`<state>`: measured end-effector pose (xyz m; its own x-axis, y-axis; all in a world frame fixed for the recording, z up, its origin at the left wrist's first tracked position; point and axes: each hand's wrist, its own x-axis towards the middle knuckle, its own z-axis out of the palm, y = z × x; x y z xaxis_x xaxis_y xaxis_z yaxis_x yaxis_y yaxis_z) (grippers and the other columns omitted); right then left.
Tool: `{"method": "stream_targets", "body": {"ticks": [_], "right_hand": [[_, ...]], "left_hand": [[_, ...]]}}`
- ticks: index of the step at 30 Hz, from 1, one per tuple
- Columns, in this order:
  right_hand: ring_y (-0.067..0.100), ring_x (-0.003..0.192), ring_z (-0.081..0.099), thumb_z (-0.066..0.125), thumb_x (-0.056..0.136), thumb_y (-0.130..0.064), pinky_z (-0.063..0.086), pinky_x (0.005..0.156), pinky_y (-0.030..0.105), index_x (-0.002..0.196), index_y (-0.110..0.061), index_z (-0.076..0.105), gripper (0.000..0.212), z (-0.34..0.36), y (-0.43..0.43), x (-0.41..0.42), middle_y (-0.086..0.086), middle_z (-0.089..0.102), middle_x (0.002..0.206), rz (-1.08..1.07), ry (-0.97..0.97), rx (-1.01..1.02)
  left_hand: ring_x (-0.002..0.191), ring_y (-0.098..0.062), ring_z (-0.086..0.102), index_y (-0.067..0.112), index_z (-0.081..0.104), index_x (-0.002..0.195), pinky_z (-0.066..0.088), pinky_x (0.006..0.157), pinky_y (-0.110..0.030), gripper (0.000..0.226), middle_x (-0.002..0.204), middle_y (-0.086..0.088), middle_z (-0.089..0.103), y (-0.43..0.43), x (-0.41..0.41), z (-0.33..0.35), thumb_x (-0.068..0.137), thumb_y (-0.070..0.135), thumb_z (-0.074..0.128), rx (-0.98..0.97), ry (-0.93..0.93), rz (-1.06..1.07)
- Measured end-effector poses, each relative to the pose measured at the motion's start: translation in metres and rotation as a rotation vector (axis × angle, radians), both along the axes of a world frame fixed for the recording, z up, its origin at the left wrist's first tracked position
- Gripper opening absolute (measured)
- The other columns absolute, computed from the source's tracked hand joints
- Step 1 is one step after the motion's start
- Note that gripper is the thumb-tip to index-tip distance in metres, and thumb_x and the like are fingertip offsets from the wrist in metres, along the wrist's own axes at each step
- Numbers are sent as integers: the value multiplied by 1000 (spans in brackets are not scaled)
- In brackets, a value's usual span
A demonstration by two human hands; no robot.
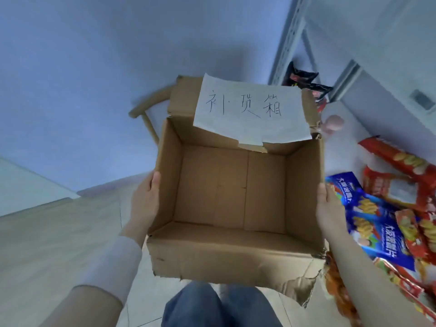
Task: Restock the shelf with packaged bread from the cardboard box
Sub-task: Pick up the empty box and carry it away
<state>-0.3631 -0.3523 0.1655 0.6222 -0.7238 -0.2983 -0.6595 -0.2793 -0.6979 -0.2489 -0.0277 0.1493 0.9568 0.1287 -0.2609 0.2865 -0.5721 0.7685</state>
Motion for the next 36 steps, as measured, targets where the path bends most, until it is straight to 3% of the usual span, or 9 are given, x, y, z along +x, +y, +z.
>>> {"method": "stream_targets", "body": {"ticks": [7, 14, 21, 27, 36], "right_hand": [[34, 128, 43, 26, 102, -28, 32, 104, 37, 134, -3, 46, 45, -35, 4, 165, 19, 48, 138, 237, 18, -29], [32, 129, 42, 22, 100, -40, 33, 105, 42, 137, -11, 42, 51, -112, 12, 269, 14, 47, 140, 255, 129, -33], [31, 137, 32, 22, 100, -38, 26, 111, 43, 145, -17, 29, 50, -161, 13, 312, 10, 35, 150, 267, 248, 68], [32, 132, 38, 22, 101, -35, 32, 106, 42, 140, -10, 38, 49, -179, 16, 324, 14, 43, 142, 289, 300, 13], [30, 135, 35, 19, 101, -37, 29, 108, 41, 143, -12, 34, 51, -193, 24, 340, 11, 39, 147, 330, 381, 34]], "left_hand": [[134, -24, 38, 16, 42, 138, 27, 111, -37, 47, 143, -4, 46, 23, 91, -33, 100, 39, 26, 18, 29, 228], [129, -26, 44, 15, 46, 136, 32, 108, -37, 47, 138, -6, 51, 27, 177, -114, 100, 39, 28, 2, 124, 305], [130, -24, 42, 13, 45, 137, 30, 102, -28, 43, 138, -6, 50, 21, 202, -173, 101, 32, 30, -4, 211, 344], [131, -24, 42, 13, 44, 137, 29, 101, -26, 44, 138, -7, 50, 21, 209, -197, 101, 32, 29, 12, 256, 371], [131, -25, 42, 13, 45, 136, 30, 109, -35, 45, 139, -7, 50, 27, 223, -214, 101, 35, 28, 53, 309, 347]]}}
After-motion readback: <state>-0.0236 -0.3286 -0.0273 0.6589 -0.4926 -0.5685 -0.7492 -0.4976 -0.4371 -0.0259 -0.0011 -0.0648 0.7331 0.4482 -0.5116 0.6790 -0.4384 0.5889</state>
